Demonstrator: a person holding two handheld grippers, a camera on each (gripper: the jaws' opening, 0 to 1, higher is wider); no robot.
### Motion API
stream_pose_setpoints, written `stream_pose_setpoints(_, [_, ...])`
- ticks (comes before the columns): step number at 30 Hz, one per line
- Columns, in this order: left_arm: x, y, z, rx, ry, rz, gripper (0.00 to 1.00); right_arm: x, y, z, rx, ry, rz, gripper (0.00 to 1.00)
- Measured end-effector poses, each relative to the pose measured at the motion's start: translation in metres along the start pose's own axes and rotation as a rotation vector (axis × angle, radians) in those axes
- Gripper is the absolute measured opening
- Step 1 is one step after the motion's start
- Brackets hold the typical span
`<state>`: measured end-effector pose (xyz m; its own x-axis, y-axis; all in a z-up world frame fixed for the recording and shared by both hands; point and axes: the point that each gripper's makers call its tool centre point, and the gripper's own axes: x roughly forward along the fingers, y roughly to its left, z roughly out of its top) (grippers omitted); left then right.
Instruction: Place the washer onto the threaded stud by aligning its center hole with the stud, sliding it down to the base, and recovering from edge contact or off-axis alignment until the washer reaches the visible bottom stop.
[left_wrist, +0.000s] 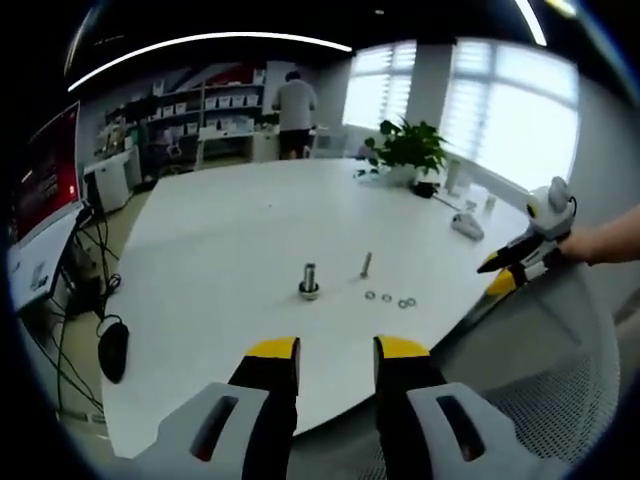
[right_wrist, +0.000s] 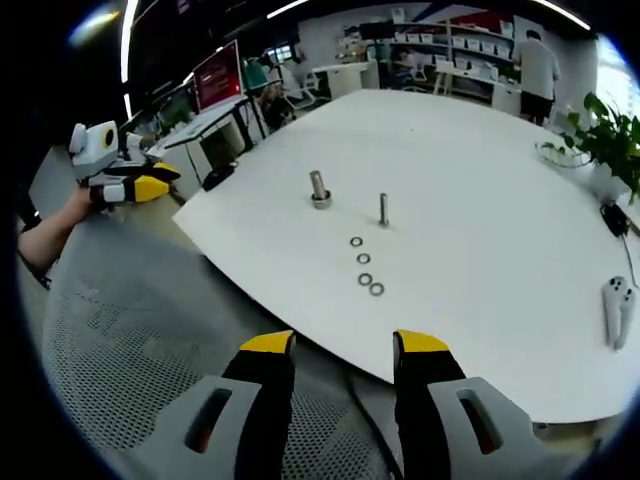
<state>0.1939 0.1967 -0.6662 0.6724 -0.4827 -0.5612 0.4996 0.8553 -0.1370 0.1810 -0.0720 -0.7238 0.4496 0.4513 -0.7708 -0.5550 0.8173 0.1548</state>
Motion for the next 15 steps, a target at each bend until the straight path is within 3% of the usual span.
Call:
stream_pose_setpoints(4, [0.000,-0.001,0.000,0.009,-0.002,-0.006,0.27,0.004,0.014,0.000,-0.011,0.023,0.051,0.54])
stream_pose_setpoints(6, [0.000,0.000,-0.002,0.006,0.007,-0.004,0.28,0.007,0.013,-0.011,-0.105,0.114,0.051,0.61])
stream_pose_setpoints(9, [-0.001,0.000,-0.001,0.007,0.003,-0.002,0.27,0.013,0.013,-0.005,-0.196,0.132,0.054,0.53])
stream_pose_setpoints(15, [0.001,0.001,-0.006,0.005,0.026,-0.001,0.28,0.037,-0.001,0.010,-0.225,0.177,0.050,0.48])
